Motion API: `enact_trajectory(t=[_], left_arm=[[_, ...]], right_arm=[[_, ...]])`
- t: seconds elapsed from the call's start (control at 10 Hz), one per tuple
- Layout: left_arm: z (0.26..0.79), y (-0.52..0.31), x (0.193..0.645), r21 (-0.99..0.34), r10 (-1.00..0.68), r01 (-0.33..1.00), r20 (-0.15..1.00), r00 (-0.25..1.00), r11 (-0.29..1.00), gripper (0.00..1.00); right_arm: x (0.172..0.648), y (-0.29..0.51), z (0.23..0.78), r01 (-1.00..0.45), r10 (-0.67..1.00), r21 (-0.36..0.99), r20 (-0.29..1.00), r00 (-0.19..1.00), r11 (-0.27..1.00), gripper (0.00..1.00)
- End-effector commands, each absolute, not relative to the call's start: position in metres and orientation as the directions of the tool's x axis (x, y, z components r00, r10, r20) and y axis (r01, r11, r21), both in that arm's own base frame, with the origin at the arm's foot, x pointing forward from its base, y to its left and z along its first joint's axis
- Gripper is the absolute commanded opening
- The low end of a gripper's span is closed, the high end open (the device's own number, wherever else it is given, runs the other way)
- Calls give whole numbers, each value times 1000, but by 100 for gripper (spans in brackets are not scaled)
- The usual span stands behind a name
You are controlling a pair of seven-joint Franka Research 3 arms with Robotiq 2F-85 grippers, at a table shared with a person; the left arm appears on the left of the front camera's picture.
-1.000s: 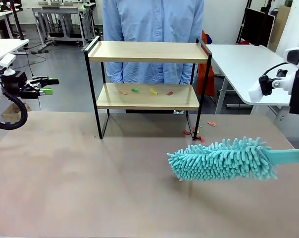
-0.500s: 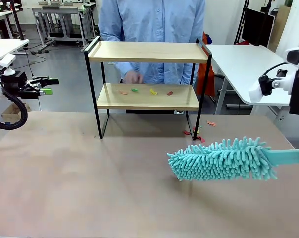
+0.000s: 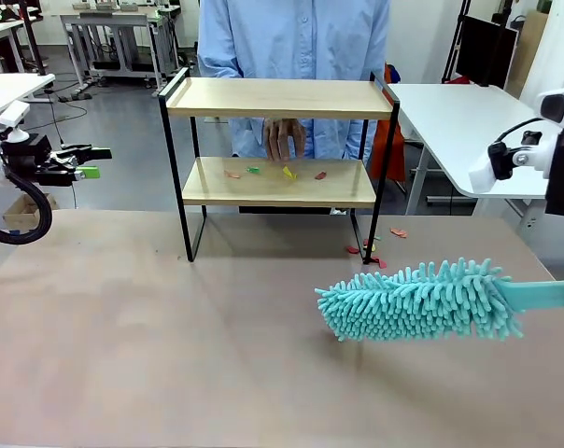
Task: Clean the shelf.
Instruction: Clean the specific section of the Shelf indicated by the human with the Duster.
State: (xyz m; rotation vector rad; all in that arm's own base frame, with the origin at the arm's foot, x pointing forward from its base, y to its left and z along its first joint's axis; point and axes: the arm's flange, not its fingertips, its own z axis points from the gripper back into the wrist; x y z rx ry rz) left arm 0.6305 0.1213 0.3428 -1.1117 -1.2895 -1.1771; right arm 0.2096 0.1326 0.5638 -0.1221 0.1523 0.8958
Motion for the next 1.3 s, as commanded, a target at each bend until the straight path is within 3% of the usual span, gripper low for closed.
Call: enact_trajectory(t=[0.0, 1.2], left_arm=[[346, 121, 630, 57, -8, 994, 998, -56, 98, 100], [346, 121, 630, 57, -8, 994, 998, -56, 98, 100]], right_arm=[[210, 131, 564, -783, 767, -43, -173, 618, 621, 13], [210, 131, 564, -783, 767, -43, -173, 618, 621, 13]])
